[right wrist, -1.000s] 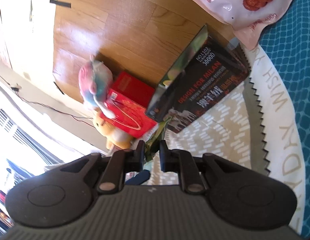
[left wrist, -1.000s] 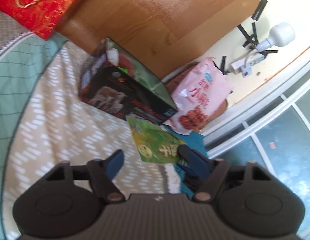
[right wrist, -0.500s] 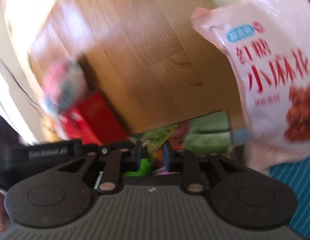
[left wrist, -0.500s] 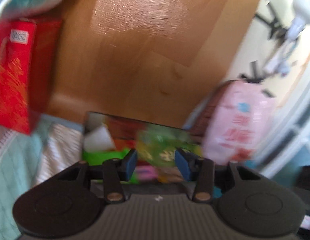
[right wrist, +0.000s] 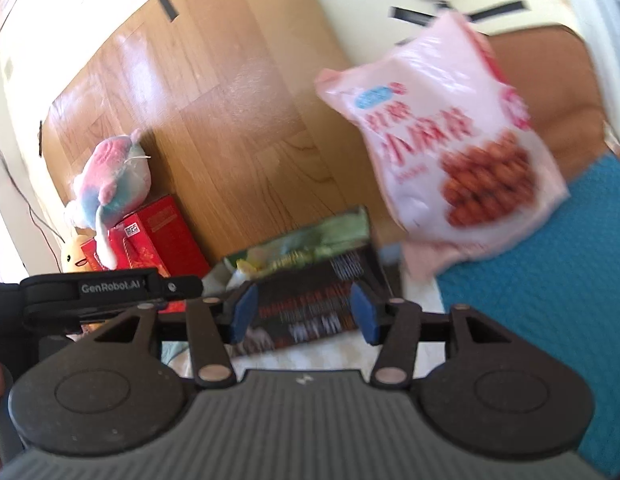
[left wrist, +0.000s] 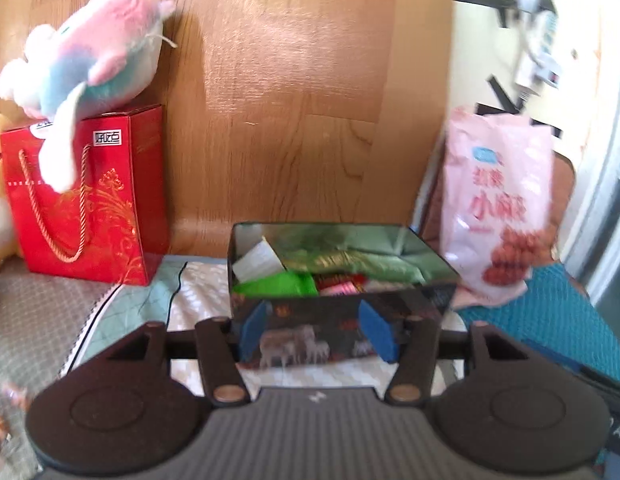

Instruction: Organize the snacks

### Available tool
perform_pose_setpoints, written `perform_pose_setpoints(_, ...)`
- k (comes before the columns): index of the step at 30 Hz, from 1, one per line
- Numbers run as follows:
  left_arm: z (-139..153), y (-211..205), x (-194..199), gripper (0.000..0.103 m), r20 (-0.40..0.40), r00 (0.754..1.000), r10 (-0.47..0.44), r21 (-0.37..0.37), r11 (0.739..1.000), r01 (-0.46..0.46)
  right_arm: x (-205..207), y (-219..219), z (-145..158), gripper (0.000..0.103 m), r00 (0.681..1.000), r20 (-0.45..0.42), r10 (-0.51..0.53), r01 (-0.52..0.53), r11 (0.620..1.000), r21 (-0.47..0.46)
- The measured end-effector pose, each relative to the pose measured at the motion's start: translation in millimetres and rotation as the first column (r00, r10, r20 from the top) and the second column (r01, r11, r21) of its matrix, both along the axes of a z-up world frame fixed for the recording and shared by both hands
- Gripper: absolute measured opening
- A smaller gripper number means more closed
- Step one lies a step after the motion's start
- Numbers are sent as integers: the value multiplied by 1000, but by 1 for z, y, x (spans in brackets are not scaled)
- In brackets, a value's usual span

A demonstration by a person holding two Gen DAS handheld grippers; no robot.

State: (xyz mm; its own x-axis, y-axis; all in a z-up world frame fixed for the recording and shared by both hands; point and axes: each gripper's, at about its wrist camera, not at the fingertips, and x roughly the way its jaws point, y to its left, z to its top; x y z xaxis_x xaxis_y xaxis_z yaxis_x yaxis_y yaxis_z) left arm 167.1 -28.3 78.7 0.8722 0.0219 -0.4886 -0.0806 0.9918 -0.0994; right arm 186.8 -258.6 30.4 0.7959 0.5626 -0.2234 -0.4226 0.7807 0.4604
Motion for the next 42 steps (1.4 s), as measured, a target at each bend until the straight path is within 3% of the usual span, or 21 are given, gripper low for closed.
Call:
perform_pose_setpoints(3, 0, -8, -24, 64, 5, 1000, -1, 18, 1000, 1, -24, -9, -7, 56, 999, -40, -2, 2, 1000, 7)
perform_pose_setpoints(11, -12, -24, -71, 73, -5, 1000, 9, 43, 999, -9, -66, -18, -18, 64, 996, -81, 26, -26, 1000, 5)
perform_pose_setpoints(21, -21, -31, -110, 103, 8, 998, 64, 87, 994, -65, -101, -10, -14, 94, 998, -37, 59, -59, 998, 4)
perform_pose_setpoints(34, -29, -26, -115, 103, -51, 981, 185, 134, 975, -176, -104, -8, -20, 100, 994, -92, 54, -53, 999, 9)
perform_pose_setpoints(42, -31, -26, -117, 103, -57, 976, 208, 167, 966, -196, -103, -10, -22, 101, 993, -110, 45, -42, 999, 21)
